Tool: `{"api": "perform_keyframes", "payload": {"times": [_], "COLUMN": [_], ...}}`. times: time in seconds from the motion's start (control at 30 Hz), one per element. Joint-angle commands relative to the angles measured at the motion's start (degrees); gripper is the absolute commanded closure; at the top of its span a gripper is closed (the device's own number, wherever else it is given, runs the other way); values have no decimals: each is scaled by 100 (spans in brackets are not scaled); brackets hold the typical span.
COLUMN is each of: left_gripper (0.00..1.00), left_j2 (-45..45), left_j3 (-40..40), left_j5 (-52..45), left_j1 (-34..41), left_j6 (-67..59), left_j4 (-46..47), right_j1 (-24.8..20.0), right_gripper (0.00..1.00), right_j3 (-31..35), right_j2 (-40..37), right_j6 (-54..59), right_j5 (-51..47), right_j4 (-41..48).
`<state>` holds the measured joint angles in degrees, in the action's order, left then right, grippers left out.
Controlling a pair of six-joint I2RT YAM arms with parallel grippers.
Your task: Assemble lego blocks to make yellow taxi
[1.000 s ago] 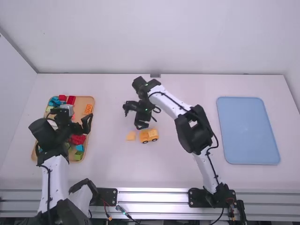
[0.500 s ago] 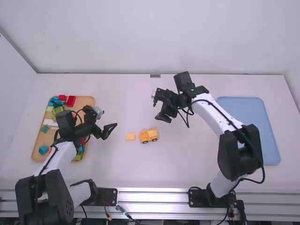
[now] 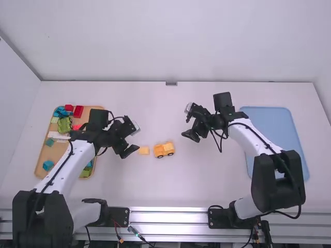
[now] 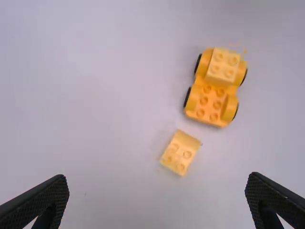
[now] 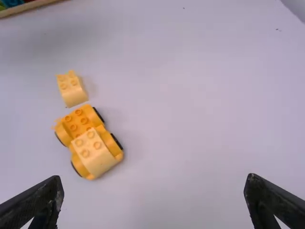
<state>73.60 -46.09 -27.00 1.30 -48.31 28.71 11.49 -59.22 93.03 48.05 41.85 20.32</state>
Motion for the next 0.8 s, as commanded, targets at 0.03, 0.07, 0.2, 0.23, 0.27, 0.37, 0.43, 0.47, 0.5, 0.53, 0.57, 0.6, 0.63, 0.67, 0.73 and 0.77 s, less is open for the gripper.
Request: {"api": "perform_keyframes", "payload": {"times": [0.03, 0.07, 0.2, 0.23, 0.27, 0.37, 0.43, 0.47, 0.5, 0.53, 0.57, 0.6, 0.63, 0.67, 0.73, 0.77], "left_gripper": [1, 1, 1, 1, 1, 1, 1, 1, 1, 1, 1, 1, 1, 1, 1, 1], "left_j2": [629, 667, 1615, 1808, 2094, 2514, 2673, 2693, 2708, 2715, 2715, 2715, 2715, 2715, 2715, 2715], "left_j3": [-476, -505, -1191, -1318, -1515, -1751, -1770, -1764, -1742, -1676, -1659, -1626, -1552, -1541, -1421, -1368], "left_j5": [284, 297, 780, 887, 1058, 1126, 1167, 1165, 1165, 1167, 1174, 1215, 1287, 1298, 1311, 1311], "left_j1": [197, 208, 540, 621, 745, 966, 1099, 1126, 1154, 1178, 1182, 1185, 1185, 1185, 1189, 1187], "left_j6": [-470, -468, -474, -474, -581, -973, -1025, -1014, -1003, -1010, -1010, -1010, -997, -990, -896, -894], "left_j4": [361, 387, 903, 960, 1080, 1248, 1176, 1141, 1086, 1001, 981, 929, 796, 778, 588, 522], "right_j1": [-133, -146, -330, -365, -420, -483, -470, -461, -442, -422, -420, -400, -376, -374, -350, -363], "right_gripper": [1, 1, 1, 1, 1, 1, 1, 1, 1, 1, 1, 1, 1, 1, 1, 1], "right_j3": [48, 48, 48, 50, 50, 50, 50, 50, 50, 50, 50, 50, 50, 50, 50, 50], "right_j2": [-153, -153, -153, -153, -153, -153, -153, -153, -153, -153, -153, -153, -153, -153, -153, -153], "right_j6": [671, 723, 1314, 1414, 1550, 1843, 2164, 2229, 2315, 2334, 2334, 2332, 2332, 2332, 2245, 2076], "right_j5": [813, 861, 1294, 1346, 1412, 1519, 1515, 1517, 1519, 1471, 1464, 1416, 1329, 1325, 1349, 1333], "right_j4": [208, 229, 566, 636, 750, 1005, 1228, 1283, 1351, 1403, 1403, 1414, 1425, 1425, 1388, 1292]}}
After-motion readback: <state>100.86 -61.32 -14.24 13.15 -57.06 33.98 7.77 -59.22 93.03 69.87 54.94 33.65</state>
